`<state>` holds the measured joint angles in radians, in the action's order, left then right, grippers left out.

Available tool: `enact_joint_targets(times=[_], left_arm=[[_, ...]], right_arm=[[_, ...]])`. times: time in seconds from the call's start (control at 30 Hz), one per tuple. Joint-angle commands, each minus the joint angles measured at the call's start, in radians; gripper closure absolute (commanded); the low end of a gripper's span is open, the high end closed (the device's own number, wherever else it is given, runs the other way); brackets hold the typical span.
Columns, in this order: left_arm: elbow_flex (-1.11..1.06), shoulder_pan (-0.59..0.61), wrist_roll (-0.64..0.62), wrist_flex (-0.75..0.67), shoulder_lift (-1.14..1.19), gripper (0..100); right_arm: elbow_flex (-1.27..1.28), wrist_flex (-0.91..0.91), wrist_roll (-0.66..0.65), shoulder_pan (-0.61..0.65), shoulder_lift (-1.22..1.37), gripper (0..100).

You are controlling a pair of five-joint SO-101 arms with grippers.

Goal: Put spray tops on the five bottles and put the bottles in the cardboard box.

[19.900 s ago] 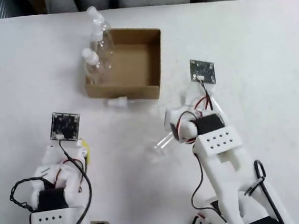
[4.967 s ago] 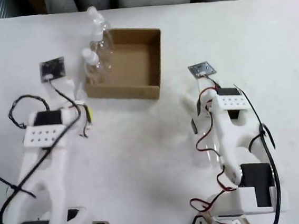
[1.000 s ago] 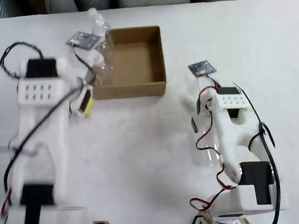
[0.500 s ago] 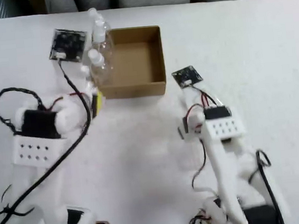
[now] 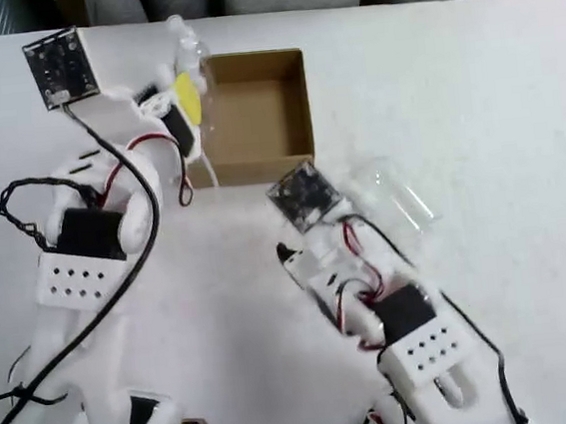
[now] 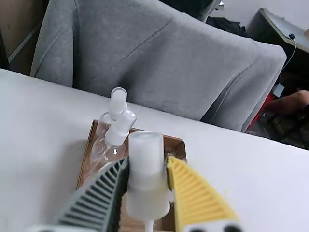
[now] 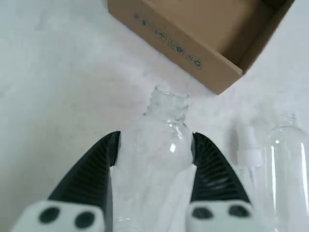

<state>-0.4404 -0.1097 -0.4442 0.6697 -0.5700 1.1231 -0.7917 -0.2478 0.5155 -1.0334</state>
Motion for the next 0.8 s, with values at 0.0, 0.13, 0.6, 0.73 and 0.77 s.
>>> enact_joint_targets(times=[0.0,0.13,0.6,0.73,0.77], left_arm=[[0.0,-0.015,0.048,-0.08,-0.09,98],[-0.064,-0.021,0.089,-0.186,-0.183,98],[-0.259,-0.269,0.261,-0.457,-0.302,98],[-0.348,-0.357,0.304,-0.594,-0.303,98],[-0.37,-0.371,0.304,-0.638,-0.303,98]], right_arm=[[0.155,0.222,0.009,0.012,-0.104,98.1],[0.276,0.321,0.009,-0.031,-0.243,98.1],[0.559,0.346,0.011,-0.038,-0.771,98.1],[0.546,0.346,0.011,-0.036,-0.746,98.1],[0.546,0.346,0.011,-0.036,-0.746,98.1]])
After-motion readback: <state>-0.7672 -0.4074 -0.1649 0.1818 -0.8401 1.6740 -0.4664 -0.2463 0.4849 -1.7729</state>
